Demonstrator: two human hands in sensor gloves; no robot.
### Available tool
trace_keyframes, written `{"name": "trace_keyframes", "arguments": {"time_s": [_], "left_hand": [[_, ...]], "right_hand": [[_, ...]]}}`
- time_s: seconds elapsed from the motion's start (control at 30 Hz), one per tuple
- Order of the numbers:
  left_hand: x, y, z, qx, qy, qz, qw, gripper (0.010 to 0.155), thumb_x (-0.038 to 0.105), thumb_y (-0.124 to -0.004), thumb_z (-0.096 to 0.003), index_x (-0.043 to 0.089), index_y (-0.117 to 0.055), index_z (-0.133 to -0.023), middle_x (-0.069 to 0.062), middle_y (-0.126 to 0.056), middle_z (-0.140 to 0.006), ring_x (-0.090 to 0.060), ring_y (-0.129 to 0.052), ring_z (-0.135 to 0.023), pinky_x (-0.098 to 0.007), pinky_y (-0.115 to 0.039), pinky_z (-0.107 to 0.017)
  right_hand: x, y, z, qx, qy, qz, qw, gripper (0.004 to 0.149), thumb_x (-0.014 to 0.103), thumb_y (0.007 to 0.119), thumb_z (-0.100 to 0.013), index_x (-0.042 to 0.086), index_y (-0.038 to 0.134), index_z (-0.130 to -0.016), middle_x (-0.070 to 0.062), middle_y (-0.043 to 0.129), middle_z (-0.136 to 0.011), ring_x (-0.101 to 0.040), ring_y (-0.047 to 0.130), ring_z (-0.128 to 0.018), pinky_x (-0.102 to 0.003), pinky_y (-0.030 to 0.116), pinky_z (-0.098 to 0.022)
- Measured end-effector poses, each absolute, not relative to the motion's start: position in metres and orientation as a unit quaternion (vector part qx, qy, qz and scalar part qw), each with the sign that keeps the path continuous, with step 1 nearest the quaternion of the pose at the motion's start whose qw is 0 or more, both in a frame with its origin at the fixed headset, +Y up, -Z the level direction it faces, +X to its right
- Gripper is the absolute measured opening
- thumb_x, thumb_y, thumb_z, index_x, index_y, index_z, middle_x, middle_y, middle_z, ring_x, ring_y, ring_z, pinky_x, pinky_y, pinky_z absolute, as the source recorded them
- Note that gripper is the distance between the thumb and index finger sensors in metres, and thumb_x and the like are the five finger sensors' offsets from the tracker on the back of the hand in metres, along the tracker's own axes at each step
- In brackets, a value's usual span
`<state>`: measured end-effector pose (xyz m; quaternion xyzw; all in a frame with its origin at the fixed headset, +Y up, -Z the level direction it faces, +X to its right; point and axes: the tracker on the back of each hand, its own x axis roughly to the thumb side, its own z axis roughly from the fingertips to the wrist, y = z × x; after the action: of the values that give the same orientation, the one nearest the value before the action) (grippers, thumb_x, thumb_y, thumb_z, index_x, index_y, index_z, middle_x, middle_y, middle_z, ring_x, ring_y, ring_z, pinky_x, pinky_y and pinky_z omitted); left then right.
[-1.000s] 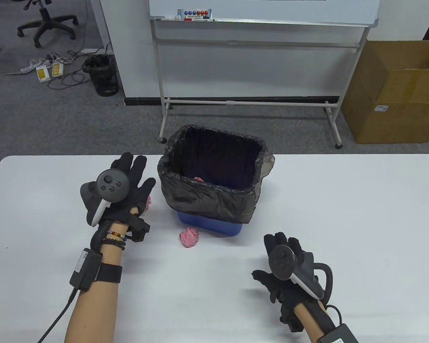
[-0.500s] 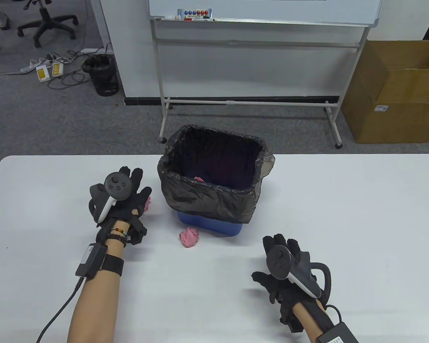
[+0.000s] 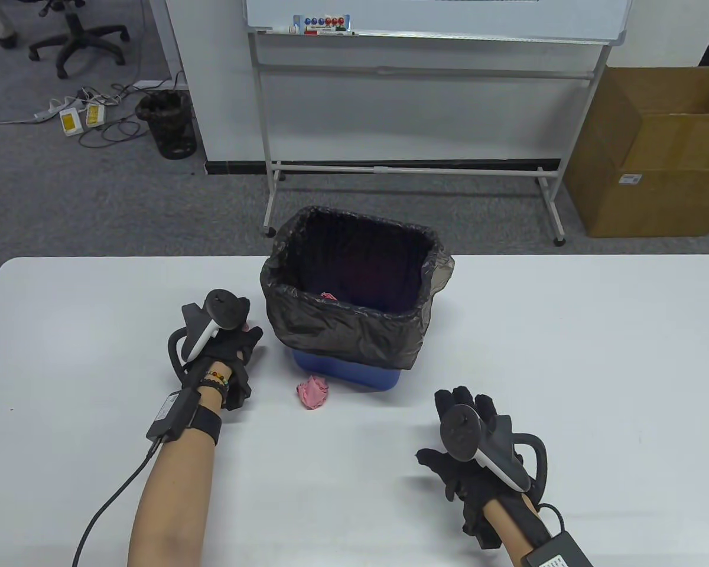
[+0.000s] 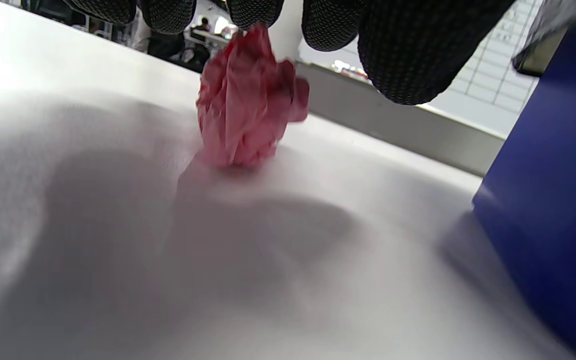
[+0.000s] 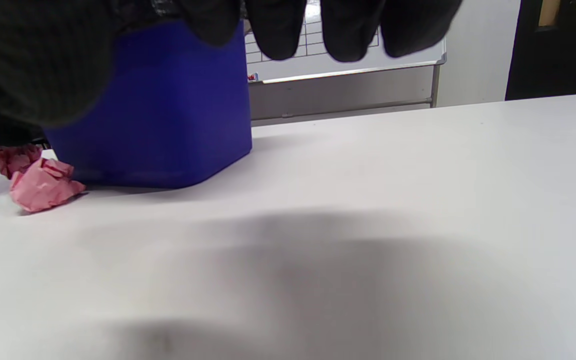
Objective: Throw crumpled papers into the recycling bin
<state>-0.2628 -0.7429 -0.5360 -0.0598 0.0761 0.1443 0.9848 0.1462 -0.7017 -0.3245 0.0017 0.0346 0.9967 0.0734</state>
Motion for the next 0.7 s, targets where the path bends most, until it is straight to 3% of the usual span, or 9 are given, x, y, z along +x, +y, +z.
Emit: {"name": "trace_keyframes", "arguments": {"time_s": [0.23,0.4,0.7], "left_hand": [[-0.254,-0.755,-0.540,-0.077,0.090,0.094,0.988,0.065,0.040,-0.076,-0.0502,0.028,-0.053,-0.110,-0.015,-0.044,-0.121,-0.047,-0.060,-0.106,-0.061,-0.061,-0.073],[-0.259,-0.752,-0.538,-0.053,0.118,0.034,0.991,0.060,0.031,-0.081,-0.0481,0.025,-0.063,-0.106,-0.015,-0.063,-0.113,-0.037,-0.079,-0.097,-0.047,-0.079,-0.067],[-0.273,-0.731,-0.519,-0.039,0.119,0.089,0.988,0.057,0.029,-0.083,-0.0475,0.023,-0.069,-0.103,-0.013,-0.071,-0.109,-0.037,-0.086,-0.092,-0.042,-0.086,-0.063]], "right_hand": [[0.147,-0.701,-0.324,0.002,0.031,0.996,0.078,0.096,0.065,0.082,-0.031,0.032,0.038,-0.110,-0.003,0.042,-0.121,-0.041,0.046,-0.112,-0.057,0.051,-0.076],[0.149,-0.701,-0.324,-0.001,0.030,0.996,0.081,0.096,0.065,0.082,-0.031,0.032,0.038,-0.110,-0.003,0.042,-0.121,-0.041,0.047,-0.112,-0.057,0.051,-0.076],[0.148,-0.701,-0.324,0.002,0.028,0.996,0.079,0.096,0.065,0.082,-0.031,0.032,0.038,-0.110,-0.003,0.042,-0.121,-0.041,0.047,-0.112,-0.056,0.051,-0.076]]}}
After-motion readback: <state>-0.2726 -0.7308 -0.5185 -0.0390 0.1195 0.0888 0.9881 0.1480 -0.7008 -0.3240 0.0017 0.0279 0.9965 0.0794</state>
